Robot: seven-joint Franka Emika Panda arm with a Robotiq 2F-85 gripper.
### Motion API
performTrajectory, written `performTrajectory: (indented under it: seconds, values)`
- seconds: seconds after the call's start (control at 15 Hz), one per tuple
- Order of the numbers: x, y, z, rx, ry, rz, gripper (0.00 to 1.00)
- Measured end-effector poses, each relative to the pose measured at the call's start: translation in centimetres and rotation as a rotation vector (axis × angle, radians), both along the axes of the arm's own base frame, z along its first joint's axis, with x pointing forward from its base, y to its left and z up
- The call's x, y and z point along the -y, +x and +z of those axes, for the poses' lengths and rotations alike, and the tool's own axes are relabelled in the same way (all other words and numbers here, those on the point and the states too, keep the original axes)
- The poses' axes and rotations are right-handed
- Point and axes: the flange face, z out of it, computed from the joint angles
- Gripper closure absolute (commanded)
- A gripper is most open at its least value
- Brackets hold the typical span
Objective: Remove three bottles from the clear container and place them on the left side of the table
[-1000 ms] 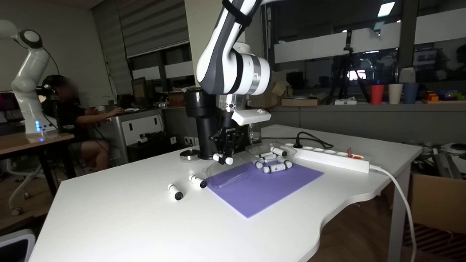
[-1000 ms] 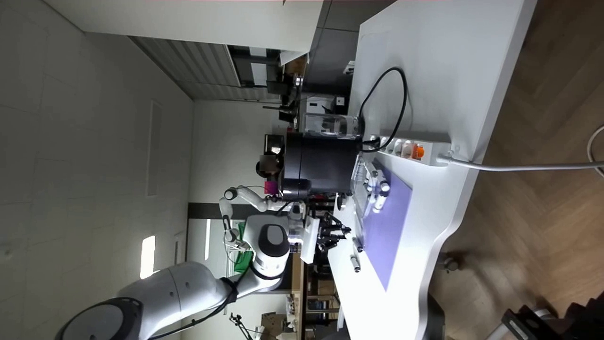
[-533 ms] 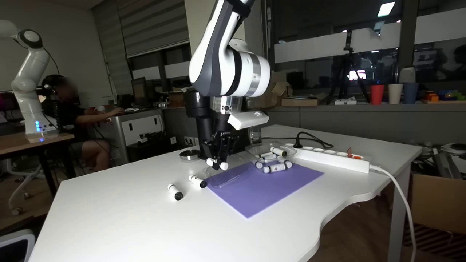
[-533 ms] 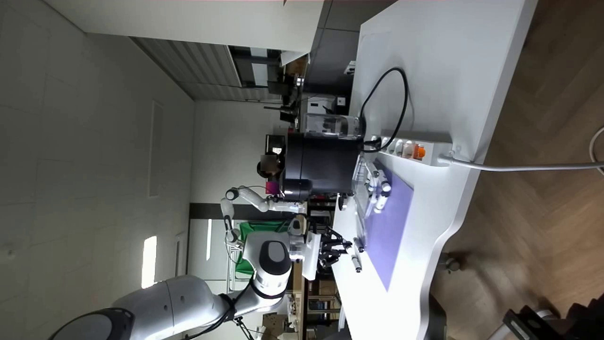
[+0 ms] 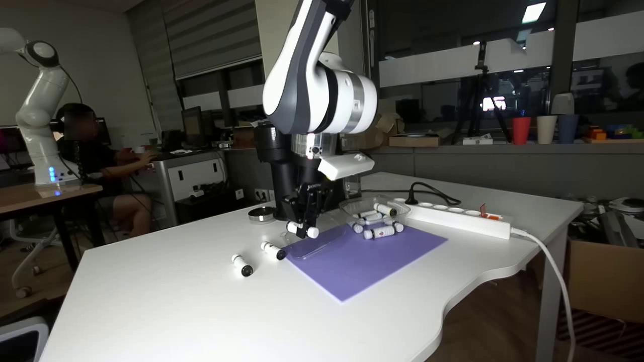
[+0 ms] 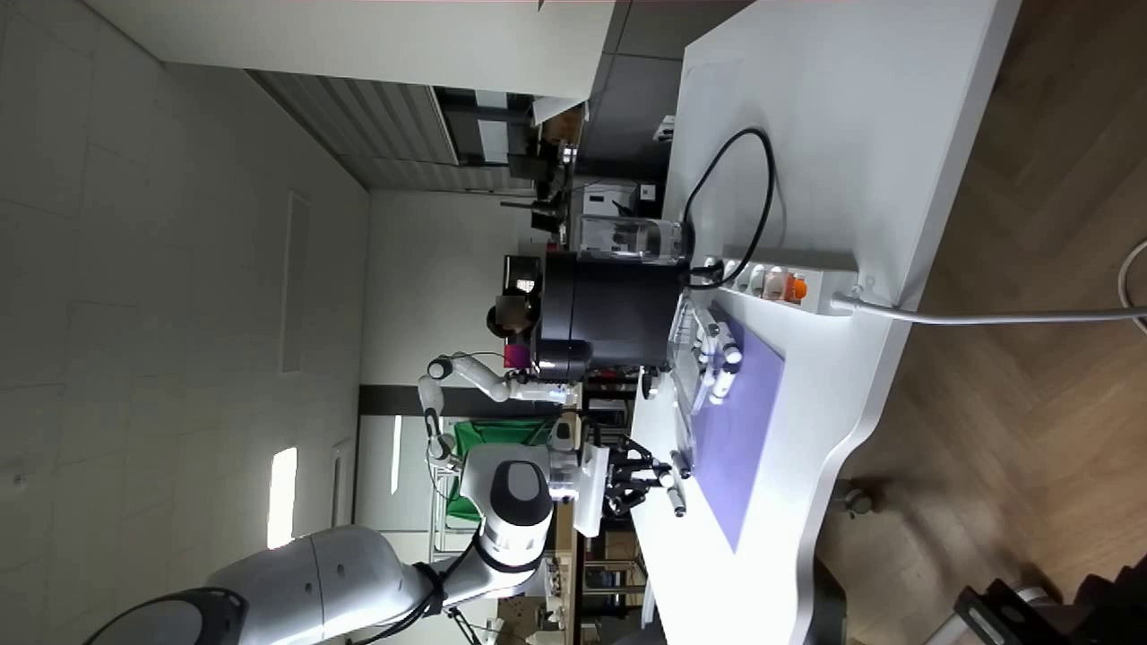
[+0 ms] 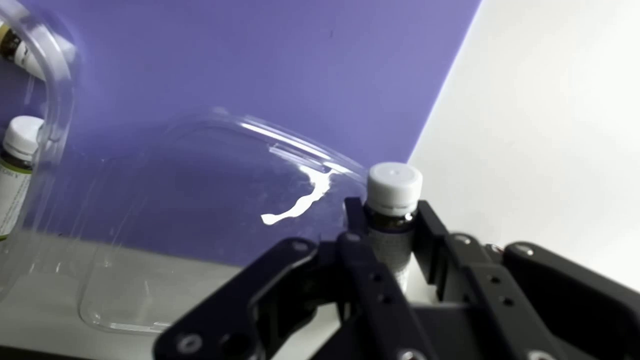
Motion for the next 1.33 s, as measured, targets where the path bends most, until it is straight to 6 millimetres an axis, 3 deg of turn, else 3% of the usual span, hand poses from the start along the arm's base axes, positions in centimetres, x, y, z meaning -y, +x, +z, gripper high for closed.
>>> performTrajectory:
  seconds: [0.33,0.4,0.73,1.33]
  values:
    - [0.0,0.0,0.0,0.0,0.0,0.0,0.73]
    - [0.0,0.0,0.0,0.0,0.0,0.0,0.93]
    - [-0.4,-0.1,-0.2,-0.002,0.002,0.009,0.93]
    - [-3.5,0.6,0.4,0.016,0.034,0.045,0.93]
